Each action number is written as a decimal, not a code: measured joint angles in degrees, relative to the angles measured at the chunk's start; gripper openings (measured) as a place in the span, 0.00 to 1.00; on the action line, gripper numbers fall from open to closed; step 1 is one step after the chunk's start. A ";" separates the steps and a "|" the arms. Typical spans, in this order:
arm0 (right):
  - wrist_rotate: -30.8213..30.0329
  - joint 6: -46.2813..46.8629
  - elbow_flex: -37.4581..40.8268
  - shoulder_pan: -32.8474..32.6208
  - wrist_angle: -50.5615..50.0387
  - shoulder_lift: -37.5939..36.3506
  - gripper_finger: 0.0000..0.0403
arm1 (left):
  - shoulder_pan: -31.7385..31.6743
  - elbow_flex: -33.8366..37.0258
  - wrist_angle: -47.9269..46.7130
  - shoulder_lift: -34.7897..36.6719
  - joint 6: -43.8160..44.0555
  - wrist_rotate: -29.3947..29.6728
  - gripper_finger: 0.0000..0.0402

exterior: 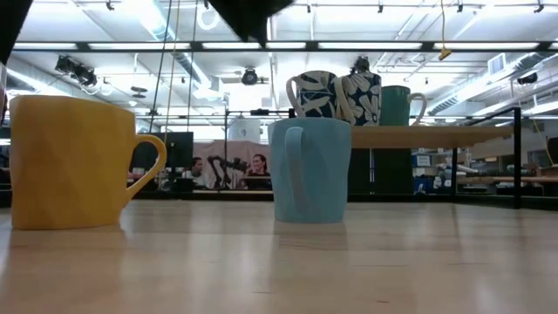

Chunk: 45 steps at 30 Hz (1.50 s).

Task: Place coffee mugs
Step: Put the light blue mug on the shelf

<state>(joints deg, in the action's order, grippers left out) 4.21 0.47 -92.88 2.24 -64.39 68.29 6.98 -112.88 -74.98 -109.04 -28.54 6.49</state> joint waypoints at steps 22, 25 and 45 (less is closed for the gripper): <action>0.10 -2.06 0.02 -9.68 8.84 9.37 0.47 | 0.80 7.15 -4.28 22.93 20.93 -7.21 0.41; 0.31 -4.15 0.02 -10.49 9.75 11.55 0.47 | 1.92 16.64 4.57 28.53 22.84 -7.37 0.41; 0.46 -7.29 0.02 -15.31 10.44 29.82 0.47 | 2.56 54.11 36.43 47.57 32.44 -7.18 0.41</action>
<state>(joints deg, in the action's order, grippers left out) 4.67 -6.82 -92.86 -13.07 -53.95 98.11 9.54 -58.77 -38.55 -61.47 3.90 -0.69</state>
